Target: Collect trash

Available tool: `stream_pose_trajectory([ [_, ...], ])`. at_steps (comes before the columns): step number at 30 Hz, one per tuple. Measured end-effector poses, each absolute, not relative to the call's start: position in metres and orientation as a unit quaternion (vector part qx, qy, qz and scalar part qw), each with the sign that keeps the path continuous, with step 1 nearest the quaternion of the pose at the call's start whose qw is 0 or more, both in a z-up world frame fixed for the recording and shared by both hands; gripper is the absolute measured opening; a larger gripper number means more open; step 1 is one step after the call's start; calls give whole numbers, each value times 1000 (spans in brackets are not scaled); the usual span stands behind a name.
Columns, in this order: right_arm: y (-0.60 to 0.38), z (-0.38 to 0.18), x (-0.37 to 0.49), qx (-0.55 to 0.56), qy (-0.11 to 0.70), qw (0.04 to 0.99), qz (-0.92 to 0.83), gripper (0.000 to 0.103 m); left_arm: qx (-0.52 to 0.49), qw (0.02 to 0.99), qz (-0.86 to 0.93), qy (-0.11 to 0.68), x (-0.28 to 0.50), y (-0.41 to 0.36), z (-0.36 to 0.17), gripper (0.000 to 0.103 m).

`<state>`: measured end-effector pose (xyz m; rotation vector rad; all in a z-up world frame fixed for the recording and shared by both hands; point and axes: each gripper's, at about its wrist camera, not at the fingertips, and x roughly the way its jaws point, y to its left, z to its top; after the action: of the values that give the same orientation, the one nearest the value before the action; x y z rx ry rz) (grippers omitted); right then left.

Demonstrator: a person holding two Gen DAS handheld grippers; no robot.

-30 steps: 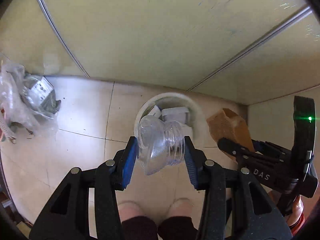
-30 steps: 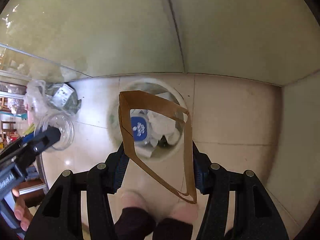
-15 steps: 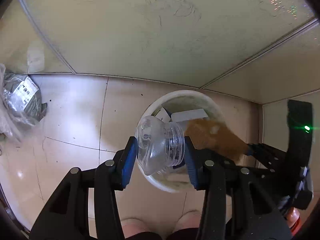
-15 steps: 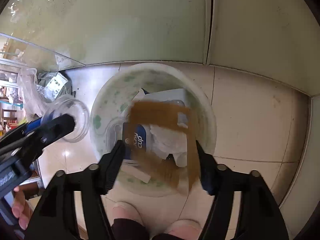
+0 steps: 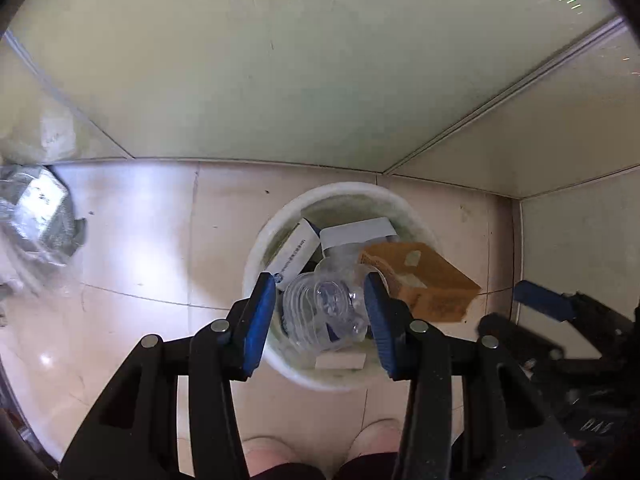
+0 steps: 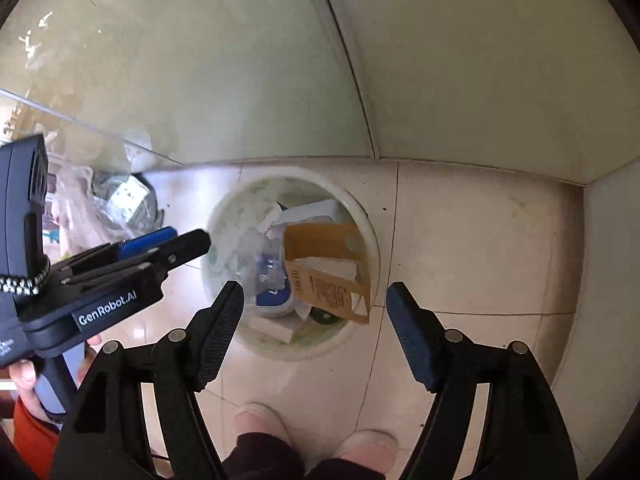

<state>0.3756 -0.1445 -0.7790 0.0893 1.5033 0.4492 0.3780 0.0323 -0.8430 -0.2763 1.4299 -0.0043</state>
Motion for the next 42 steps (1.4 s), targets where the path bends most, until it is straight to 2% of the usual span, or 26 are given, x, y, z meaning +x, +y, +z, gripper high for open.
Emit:
stream_pose_trajectory([
  [4, -143, -724, 376, 35, 670, 715, 194, 71, -118, 755, 9, 645, 370, 35, -779, 45],
  [7, -143, -663, 375, 26, 659, 728, 187, 71, -109, 770, 17, 628, 363, 33, -702, 45],
  [14, -159, -458, 367, 25, 594, 781, 191, 71, -98, 820, 30, 563, 335, 18, -482, 45],
  [21, -182, -239, 328, 13, 463, 864, 198, 71, -97, 886, 33, 453, 287, 1, -268, 45],
  [27, -196, -105, 263, 20, 337, 922, 191, 71, -86, 937, 16, 338, 223, -8, -130, 52],
  [29, -196, -74, 235, 33, 304, 933, 191, 71, -75, 949, 9, 305, 195, -6, -98, 57],
  [30, -197, -61, 221, 38, 289, 937, 189, 71, -71, 953, 7, 293, 184, -5, -82, 64],
  [32, -195, -40, 196, 42, 266, 946, 181, 71, -60, 962, 2, 265, 154, -4, -60, 73],
  [34, -188, -28, 180, 41, 249, 953, 168, 71, -44, 967, -1, 250, 129, -2, -44, 75],
  [36, -182, -22, 161, 38, 240, 958, 151, 71, -31, 969, -2, 246, 108, -1, -35, 88],
  [40, -178, -16, 129, 33, 238, 962, 129, 73, -40, 969, -14, 241, 70, 11, -20, 92],
  [41, -176, -17, 126, 30, 238, 963, 123, 75, -42, 969, -17, 242, 63, 14, -18, 94],
  [42, -176, -16, 120, 27, 238, 964, 116, 83, -44, 970, -17, 239, 57, 18, -15, 94],
])
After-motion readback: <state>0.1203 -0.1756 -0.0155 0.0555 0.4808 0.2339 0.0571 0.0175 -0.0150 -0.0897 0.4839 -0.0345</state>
